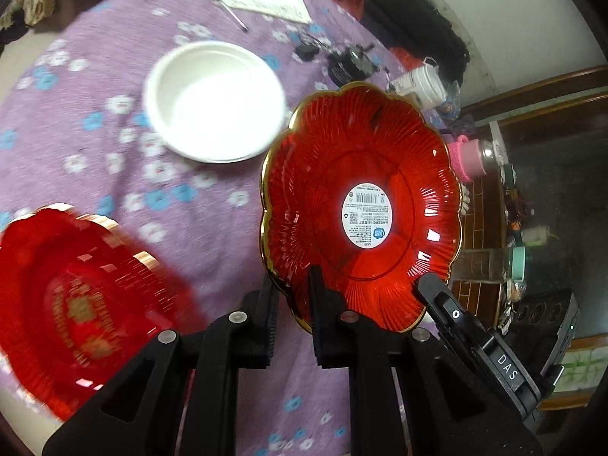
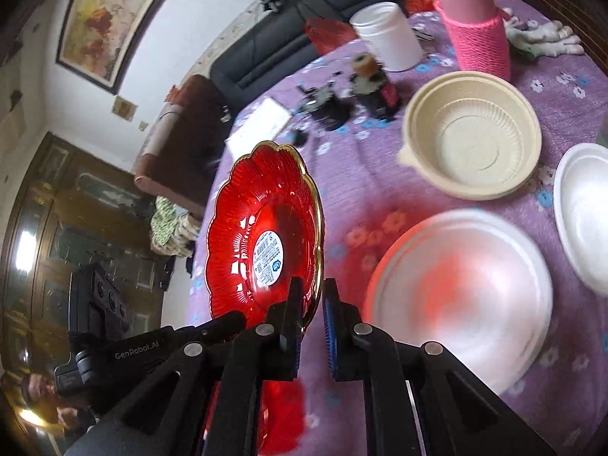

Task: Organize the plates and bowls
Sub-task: 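Lift the small red plate and carry it over the large red plate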

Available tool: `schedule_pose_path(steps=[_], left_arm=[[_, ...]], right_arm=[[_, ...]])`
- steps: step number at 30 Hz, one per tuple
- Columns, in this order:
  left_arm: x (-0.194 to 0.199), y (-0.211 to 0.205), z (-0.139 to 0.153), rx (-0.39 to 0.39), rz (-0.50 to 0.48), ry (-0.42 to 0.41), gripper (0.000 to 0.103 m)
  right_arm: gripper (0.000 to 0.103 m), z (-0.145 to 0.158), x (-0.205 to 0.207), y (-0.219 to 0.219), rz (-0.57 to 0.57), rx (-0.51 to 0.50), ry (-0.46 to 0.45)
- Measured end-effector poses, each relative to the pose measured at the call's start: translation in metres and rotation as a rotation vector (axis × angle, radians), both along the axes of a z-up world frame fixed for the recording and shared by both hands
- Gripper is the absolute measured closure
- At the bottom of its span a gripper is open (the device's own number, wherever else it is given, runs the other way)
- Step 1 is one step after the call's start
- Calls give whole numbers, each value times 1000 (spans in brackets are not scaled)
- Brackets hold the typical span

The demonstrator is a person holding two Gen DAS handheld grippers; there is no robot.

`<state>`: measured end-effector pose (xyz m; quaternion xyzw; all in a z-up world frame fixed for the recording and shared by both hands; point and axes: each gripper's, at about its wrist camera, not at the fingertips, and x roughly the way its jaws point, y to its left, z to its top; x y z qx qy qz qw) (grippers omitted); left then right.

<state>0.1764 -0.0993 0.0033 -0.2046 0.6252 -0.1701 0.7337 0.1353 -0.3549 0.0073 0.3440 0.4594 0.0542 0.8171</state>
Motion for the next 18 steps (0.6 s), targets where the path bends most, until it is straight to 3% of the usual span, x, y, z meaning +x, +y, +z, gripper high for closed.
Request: schedule_pose_path(steps=[8, 18], left_arm=[[-51, 78, 15, 55, 66, -54, 91], [-98, 139, -10, 103, 115, -41, 90]], right_arm=[[93, 10, -32, 71, 115, 22, -41], [92, -17, -63, 141, 226, 51, -12]])
